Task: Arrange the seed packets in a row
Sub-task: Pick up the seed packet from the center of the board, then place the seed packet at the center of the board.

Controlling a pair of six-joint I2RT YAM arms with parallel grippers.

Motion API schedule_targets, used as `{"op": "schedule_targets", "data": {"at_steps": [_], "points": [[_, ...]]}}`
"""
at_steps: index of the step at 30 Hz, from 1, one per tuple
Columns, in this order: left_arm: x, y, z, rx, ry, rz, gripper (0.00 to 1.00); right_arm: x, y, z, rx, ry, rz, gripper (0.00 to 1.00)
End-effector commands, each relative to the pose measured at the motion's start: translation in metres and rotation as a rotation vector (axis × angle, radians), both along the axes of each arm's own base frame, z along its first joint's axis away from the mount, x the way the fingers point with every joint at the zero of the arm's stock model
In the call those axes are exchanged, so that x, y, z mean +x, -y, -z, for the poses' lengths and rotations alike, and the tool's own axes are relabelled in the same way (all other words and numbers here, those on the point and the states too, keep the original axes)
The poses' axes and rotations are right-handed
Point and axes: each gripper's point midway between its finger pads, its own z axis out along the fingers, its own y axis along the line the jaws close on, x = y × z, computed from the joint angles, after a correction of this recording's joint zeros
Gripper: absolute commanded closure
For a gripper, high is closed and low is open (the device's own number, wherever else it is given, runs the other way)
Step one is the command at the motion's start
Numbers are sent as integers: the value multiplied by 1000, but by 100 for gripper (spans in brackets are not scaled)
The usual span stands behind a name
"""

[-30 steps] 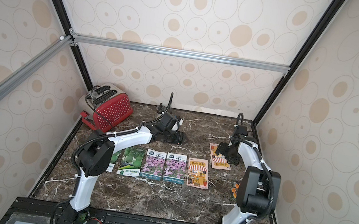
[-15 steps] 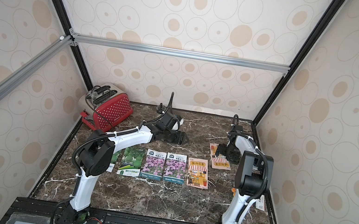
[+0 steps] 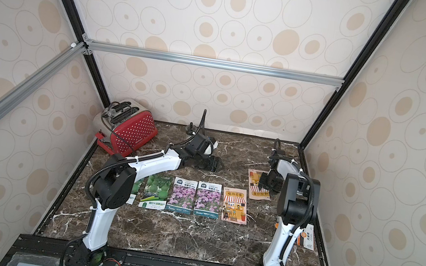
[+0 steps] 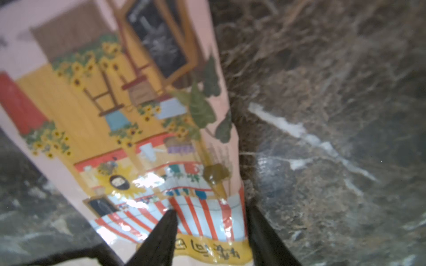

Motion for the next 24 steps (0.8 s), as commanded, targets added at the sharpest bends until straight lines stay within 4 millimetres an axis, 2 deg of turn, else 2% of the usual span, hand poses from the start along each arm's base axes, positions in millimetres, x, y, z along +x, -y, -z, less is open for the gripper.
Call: {"op": "schedule_targets", "data": {"at_steps": [1,5,6,9,14,17,24], "points": [[2,9,-9,-11,26,29,29,-17,-2,15,10,-68,1,72],[3,10,-8,-12,22,29,29,-17,-2,12,7,-62,0,98],[2,10,-8,-10,21,30,29,-16,-2,9,5,-52,4,100],[4,10,-12,-10,26,28,29,-8,-3,-15,10,15,15,100],[6,16,-31,-50,38,31,29,7,-10,-78,51,168,36,100],[9,24,-43,-94,38,46,29,14,-21,-113,115,261,35,100],[9,50,-78,-199,118,188,29,6,-57,-173,269,403,-83,100]]}}
